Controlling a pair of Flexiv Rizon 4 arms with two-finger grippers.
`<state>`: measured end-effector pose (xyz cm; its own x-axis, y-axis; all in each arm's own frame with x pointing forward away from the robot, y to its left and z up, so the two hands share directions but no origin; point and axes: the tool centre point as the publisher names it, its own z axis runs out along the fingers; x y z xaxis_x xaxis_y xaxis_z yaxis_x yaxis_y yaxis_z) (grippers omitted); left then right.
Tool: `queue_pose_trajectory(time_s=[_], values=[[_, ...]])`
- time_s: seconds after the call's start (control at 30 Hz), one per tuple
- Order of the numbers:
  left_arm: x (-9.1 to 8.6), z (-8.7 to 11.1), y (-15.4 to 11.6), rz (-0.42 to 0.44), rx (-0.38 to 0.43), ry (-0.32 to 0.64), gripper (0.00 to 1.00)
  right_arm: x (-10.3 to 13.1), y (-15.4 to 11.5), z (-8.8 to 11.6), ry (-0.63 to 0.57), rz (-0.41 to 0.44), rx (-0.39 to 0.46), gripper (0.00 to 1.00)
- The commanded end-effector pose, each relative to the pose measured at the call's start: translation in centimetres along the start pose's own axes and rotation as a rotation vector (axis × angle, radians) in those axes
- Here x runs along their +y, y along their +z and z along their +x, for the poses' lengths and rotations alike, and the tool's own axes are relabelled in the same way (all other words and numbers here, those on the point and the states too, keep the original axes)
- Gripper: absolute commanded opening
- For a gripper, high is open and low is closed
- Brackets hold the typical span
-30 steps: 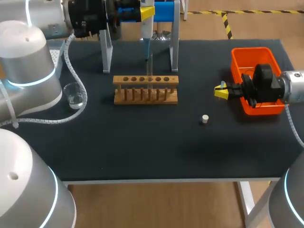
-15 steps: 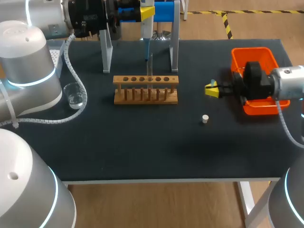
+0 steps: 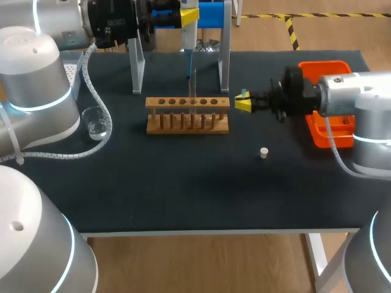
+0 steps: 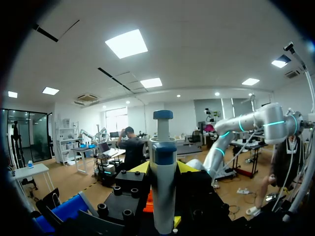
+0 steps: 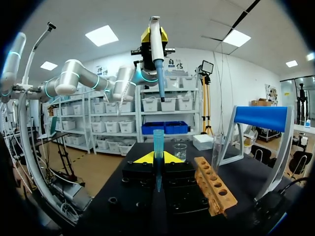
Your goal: Invert the test tube, pick up the pipette, mount the tip to pipette, aspirate from beaker and dispense into the tube, eject the tip, return the pipette, and cap with the stopper.
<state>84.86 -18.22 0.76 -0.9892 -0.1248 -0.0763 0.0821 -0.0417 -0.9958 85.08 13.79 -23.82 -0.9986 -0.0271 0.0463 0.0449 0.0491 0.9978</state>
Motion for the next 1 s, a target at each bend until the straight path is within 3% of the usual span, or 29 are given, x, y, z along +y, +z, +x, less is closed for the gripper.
queue_pose_trajectory(time_s=[0.03, 1.0], values=[[0.0, 0.0, -0.1, 0.000, 0.002, 0.000, 0.00, -0.1, 1.9, -1.1, 0.001, -0.007, 0.011, 0.00], [0.0, 0.0, -0.1, 0.000, 0.002, 0.000, 0.00, 0.6, 9.3, -1.9, -0.040, -0.005, 0.081, 0.00]])
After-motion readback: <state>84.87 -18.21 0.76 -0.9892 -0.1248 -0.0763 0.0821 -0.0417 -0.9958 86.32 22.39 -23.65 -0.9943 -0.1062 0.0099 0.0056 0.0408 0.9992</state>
